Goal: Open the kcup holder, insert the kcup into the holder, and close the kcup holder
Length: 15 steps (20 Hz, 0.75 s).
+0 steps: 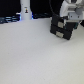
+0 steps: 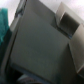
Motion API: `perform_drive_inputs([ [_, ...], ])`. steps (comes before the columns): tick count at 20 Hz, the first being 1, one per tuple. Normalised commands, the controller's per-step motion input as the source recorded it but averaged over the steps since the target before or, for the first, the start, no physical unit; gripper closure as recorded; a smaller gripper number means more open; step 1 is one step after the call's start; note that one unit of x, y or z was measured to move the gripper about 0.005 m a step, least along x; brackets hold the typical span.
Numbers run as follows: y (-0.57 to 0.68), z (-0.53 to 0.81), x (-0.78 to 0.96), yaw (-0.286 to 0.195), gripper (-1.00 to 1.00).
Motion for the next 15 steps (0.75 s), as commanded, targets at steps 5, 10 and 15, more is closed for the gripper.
perform_drive_inputs([
  [5, 0.19, 0.24, -0.17, -0.007, -1.0],
  [10, 0.17, 0.61, 0.04, -0.002, -1.0],
  [15, 0.13, 0.31, 0.0, -0.006, -1.0],
])
